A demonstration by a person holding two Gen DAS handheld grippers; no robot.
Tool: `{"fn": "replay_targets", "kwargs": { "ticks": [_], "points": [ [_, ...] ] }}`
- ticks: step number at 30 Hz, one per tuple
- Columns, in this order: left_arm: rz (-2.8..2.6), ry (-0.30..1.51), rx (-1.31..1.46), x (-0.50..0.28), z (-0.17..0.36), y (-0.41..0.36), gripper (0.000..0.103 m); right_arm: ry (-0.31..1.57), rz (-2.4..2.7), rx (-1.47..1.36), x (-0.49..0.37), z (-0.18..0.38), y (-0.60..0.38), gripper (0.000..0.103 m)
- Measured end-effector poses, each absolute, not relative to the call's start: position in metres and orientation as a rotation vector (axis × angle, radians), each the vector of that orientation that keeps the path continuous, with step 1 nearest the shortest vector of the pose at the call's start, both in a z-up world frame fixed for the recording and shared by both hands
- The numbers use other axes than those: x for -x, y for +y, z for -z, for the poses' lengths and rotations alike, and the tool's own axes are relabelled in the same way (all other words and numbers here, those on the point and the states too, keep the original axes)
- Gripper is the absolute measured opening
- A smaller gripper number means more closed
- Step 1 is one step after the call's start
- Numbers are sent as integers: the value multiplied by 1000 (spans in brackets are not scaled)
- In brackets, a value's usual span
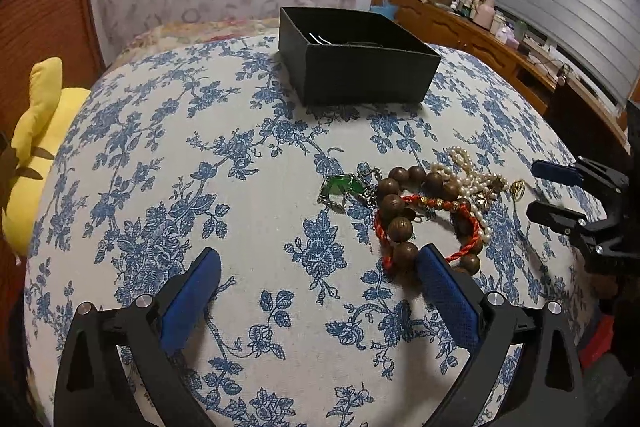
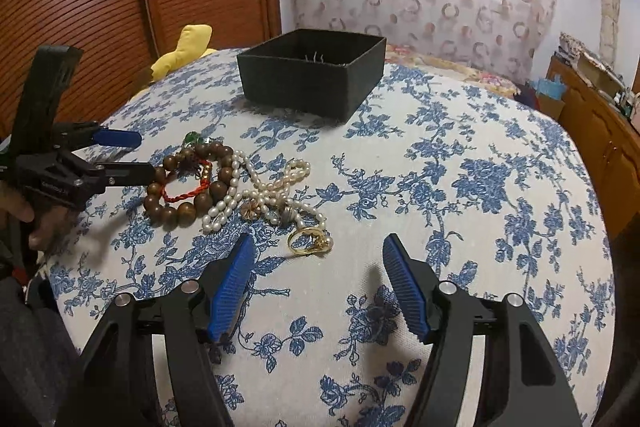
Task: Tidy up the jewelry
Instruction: 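Grasp the brown bead bracelet with the left gripper and lift it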
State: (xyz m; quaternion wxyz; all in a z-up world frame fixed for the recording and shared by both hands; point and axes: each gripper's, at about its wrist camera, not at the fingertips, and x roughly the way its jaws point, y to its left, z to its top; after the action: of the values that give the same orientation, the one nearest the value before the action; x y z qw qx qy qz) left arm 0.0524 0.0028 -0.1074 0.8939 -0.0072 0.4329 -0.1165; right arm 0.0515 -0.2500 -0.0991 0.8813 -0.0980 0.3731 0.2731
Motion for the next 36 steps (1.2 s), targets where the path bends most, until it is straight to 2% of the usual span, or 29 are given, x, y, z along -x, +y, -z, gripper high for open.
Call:
{"fn": "replay_targets", "kwargs": {
  "ticks": [6,11,19,21,22,36],
  "points": [
    [249,880,5,-54,103,-5,93,746,-553,231,-47,100,-246,68],
    [282,891,25,-60,101,-13,66,744,-548,212,-47,100,-250,68],
    [328,911,13,-67,102,-28,38,754,-556,173,-51,99,-254,68],
    [339,909,2,-67,103,-31,28,754,-559,171,-51,100,-254,68],
    [350,911,-2,-67,103,-32,17,754,-560,169,-51,100,-254,68],
    [388,754,50,-42,49,-28,15,757,-544,192,-51,101,-251,68]
  ]
}}
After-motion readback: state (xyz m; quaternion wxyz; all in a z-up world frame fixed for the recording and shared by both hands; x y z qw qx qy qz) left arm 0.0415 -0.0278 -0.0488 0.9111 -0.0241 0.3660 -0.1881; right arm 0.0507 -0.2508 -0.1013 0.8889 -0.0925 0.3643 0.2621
